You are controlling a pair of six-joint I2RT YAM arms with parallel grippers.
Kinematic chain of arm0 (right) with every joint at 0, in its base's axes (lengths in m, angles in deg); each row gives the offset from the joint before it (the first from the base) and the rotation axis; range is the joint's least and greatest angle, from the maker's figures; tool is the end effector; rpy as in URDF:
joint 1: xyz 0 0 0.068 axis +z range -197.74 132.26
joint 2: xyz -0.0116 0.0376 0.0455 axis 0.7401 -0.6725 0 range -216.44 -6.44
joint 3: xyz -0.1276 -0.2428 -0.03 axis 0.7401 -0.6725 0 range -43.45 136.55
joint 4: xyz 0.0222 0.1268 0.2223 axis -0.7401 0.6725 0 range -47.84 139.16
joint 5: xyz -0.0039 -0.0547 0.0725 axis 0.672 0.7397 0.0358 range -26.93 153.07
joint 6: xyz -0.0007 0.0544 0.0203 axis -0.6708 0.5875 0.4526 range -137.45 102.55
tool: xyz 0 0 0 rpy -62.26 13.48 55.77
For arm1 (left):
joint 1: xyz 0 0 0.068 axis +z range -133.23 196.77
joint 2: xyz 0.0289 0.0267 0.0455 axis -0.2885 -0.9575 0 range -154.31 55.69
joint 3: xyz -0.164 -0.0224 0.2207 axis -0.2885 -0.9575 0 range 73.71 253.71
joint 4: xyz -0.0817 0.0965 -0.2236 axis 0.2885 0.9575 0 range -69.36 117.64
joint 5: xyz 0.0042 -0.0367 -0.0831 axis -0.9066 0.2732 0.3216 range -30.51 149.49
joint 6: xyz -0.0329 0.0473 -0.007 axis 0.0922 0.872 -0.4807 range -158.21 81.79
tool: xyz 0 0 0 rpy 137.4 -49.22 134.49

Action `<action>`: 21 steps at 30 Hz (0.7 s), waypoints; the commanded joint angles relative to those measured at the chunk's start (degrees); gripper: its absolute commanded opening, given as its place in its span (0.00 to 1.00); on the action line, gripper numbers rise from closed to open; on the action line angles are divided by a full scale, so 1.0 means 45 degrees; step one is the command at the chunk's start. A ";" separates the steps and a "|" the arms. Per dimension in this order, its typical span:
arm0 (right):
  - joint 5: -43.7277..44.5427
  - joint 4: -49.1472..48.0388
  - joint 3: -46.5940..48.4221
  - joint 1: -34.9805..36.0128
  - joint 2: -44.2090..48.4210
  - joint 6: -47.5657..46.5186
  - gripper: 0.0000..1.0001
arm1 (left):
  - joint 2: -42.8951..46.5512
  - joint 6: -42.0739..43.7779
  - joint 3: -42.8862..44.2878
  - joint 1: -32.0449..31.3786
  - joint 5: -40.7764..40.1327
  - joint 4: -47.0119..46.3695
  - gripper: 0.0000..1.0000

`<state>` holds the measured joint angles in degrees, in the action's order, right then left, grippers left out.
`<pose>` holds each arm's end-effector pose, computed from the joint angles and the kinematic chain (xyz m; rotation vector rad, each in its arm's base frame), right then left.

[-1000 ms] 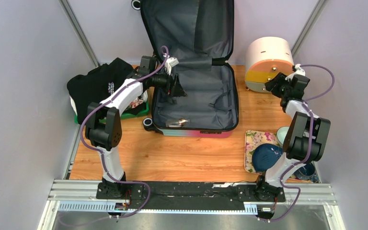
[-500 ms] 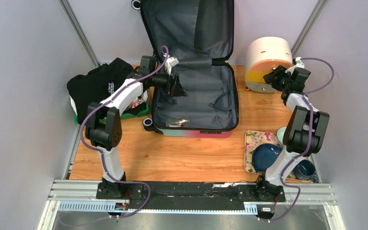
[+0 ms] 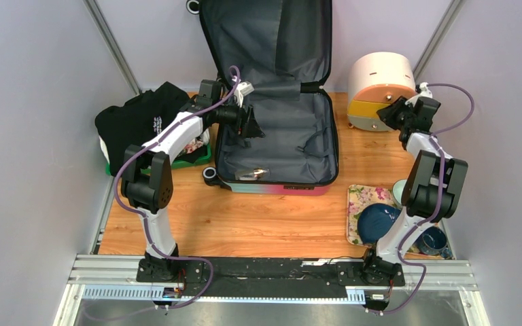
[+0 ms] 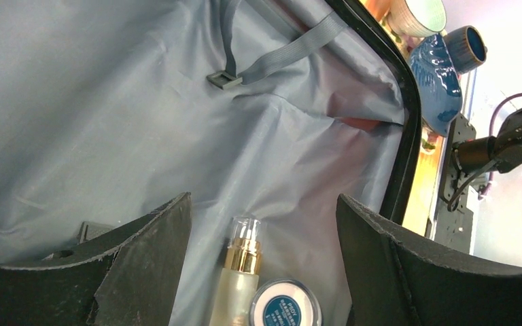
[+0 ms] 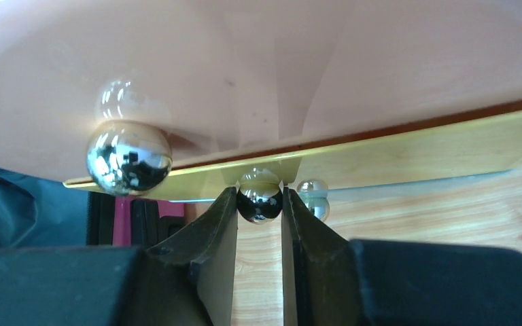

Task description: Open, take out, and arrange the luggage

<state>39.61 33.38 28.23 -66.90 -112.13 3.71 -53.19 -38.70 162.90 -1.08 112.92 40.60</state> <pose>0.4081 -0.1243 0.2384 0.4380 1.9498 0.4333 0.3979 -0.1632 0.2789 0.8213 2.0343 -1.2207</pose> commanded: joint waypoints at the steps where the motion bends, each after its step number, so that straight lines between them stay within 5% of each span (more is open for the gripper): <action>1: 0.0039 0.0387 -0.0964 0.0019 0.1218 0.0041 0.16 | -0.0081 0.0928 0.0238 0.0060 0.0236 0.0152 0.84; 14: -0.0079 0.1343 -0.3272 0.0019 0.3798 -0.0192 0.13 | -0.1740 0.6336 0.3050 -0.1755 -0.2672 0.5964 0.85; 18: -0.0118 0.2317 -0.3390 0.0019 0.4325 -0.0640 0.43 | -0.2327 0.8991 0.3501 -0.2478 -0.3747 0.8059 0.86; 21: -0.0001 0.2827 -0.3331 0.0019 0.4656 -0.0778 0.56 | -0.2308 1.0244 0.3131 -0.2733 -0.4080 0.8999 0.87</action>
<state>39.96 41.69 13.15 -66.94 -94.91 2.23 -63.20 -5.72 176.49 -11.85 98.47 69.87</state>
